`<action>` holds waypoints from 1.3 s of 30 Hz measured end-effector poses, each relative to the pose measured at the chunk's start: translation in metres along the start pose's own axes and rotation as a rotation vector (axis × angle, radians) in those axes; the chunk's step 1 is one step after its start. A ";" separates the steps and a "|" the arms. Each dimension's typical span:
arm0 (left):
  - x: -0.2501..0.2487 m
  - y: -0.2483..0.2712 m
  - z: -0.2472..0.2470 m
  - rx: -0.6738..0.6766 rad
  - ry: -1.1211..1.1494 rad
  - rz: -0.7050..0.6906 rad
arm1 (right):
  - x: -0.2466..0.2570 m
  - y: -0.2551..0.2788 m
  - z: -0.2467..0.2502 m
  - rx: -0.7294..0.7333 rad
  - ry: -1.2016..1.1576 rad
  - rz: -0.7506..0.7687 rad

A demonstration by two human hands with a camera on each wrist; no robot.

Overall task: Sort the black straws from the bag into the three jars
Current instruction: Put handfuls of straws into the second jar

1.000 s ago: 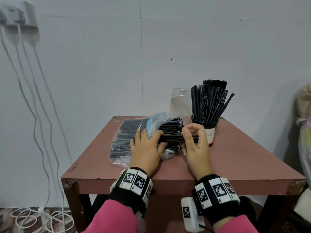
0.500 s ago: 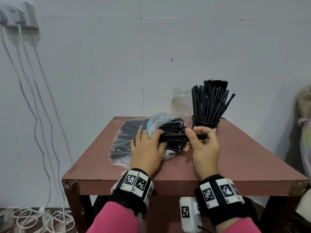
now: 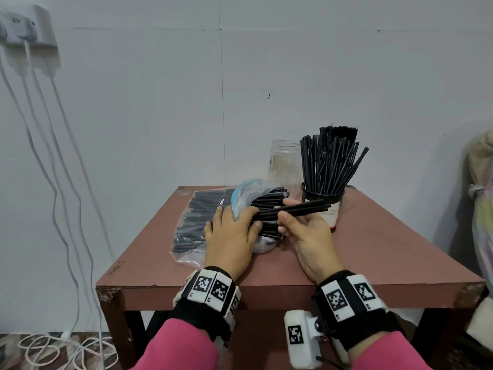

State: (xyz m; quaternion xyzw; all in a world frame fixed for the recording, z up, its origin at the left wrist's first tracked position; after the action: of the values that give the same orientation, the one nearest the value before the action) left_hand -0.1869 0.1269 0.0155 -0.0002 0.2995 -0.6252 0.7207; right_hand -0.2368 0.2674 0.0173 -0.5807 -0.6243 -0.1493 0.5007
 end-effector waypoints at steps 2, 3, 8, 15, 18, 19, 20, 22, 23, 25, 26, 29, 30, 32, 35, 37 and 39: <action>0.000 0.000 0.000 0.004 -0.016 0.005 | -0.001 0.000 -0.003 0.039 -0.009 -0.026; 0.000 0.000 0.000 0.007 -0.027 0.006 | -0.002 0.000 -0.005 0.059 0.003 -0.028; 0.001 -0.001 0.000 0.008 -0.015 0.013 | 0.008 0.001 0.000 -0.044 0.061 0.098; 0.003 -0.001 -0.001 0.017 -0.013 -0.001 | 0.041 -0.003 0.027 -0.197 0.243 0.137; 0.003 -0.002 -0.001 0.022 -0.005 0.003 | 0.043 -0.004 0.026 -0.208 0.298 0.149; 0.003 -0.002 -0.001 0.023 -0.007 0.007 | 0.041 -0.004 0.025 -0.232 0.288 0.153; 0.003 -0.002 -0.001 0.026 -0.012 0.012 | 0.037 -0.004 0.026 -0.265 0.271 0.148; 0.003 -0.002 -0.001 0.044 -0.018 0.019 | 0.031 -0.005 0.025 -0.319 0.253 0.148; 0.004 -0.002 -0.001 0.051 -0.019 0.020 | 0.029 -0.006 0.024 -0.335 0.237 0.153; 0.004 -0.002 -0.002 0.062 -0.019 0.023 | 0.028 -0.005 0.023 -0.327 0.216 0.156; 0.004 -0.002 -0.002 0.065 -0.017 0.024 | 0.029 -0.004 0.022 -0.305 0.222 0.158; 0.004 -0.002 -0.001 0.066 -0.001 0.033 | 0.038 0.004 0.019 -0.183 0.279 0.190; 0.004 -0.002 -0.001 0.067 -0.002 0.037 | 0.042 0.007 0.017 -0.129 0.298 0.206; 0.003 -0.002 -0.001 0.073 -0.011 0.040 | 0.048 0.013 0.011 -0.035 0.345 0.226; 0.003 -0.002 -0.002 0.080 -0.034 0.037 | 0.051 0.020 0.007 0.022 0.345 0.204; 0.002 -0.003 -0.003 0.083 -0.052 0.037 | 0.052 0.023 0.004 0.050 0.346 0.212; 0.002 -0.003 -0.004 0.082 -0.059 0.042 | 0.053 0.023 -0.001 0.097 0.357 0.223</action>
State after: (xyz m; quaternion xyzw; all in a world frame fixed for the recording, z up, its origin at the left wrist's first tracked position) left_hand -0.1908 0.1254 0.0126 0.0171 0.2525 -0.6215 0.7414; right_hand -0.2067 0.3035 0.0503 -0.5859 -0.4640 -0.1630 0.6440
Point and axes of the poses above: each hand's wrist, its own y-axis away from the middle knuckle, its own z-axis out of the back of the hand, x = y × z, the point moved 4 cm from there along -y, towards the middle knuckle, and after that the axes turned 7 degrees about x, right-handed, at the moved point
